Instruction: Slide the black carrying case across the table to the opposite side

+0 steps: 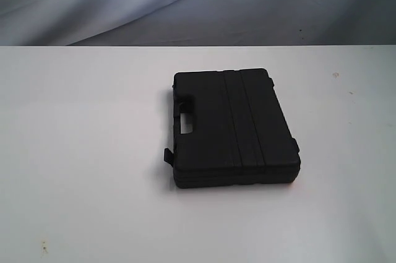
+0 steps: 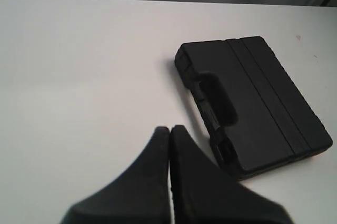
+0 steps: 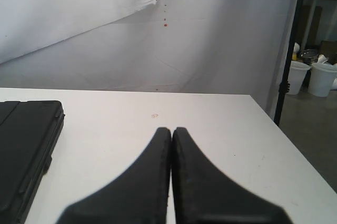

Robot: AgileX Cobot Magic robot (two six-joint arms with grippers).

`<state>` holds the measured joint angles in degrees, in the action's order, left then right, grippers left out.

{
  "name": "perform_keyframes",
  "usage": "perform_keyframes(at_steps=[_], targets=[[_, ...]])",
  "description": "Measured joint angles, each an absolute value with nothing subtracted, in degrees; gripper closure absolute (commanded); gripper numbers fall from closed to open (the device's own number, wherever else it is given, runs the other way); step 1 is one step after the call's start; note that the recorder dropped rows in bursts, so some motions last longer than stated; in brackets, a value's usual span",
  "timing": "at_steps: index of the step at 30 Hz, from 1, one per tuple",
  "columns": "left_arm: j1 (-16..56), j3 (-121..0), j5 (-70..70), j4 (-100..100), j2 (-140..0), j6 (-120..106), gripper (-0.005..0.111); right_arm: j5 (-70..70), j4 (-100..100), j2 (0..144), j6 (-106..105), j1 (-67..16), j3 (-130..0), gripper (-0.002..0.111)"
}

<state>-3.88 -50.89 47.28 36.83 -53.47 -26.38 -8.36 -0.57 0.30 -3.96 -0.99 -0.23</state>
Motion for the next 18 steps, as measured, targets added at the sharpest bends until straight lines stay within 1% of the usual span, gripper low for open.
perform_keyframes(at_steps=[7, 12, 15, 18], targets=[[-3.88, -50.89, 45.06, 36.09, -53.47, -25.74, 0.107, -8.36, -0.57, 0.3, -3.96, -0.99, -0.23, 0.108], [-3.76, -50.89, 42.31, 26.97, -53.47, -17.97, 0.107, -8.36, -0.57, 0.3, -3.96, -0.99, -0.23, 0.108], [-1.63, -50.89, 40.03, 18.99, -53.1, -10.58, 0.107, -8.36, -0.54, 0.3, -3.96, -0.99, -0.23, 0.108], [2.81, -50.89, 38.25, 11.5, -52.97, -2.91, 0.107, -8.36, -0.54, 0.3, -3.96, -0.99, -0.23, 0.108]])
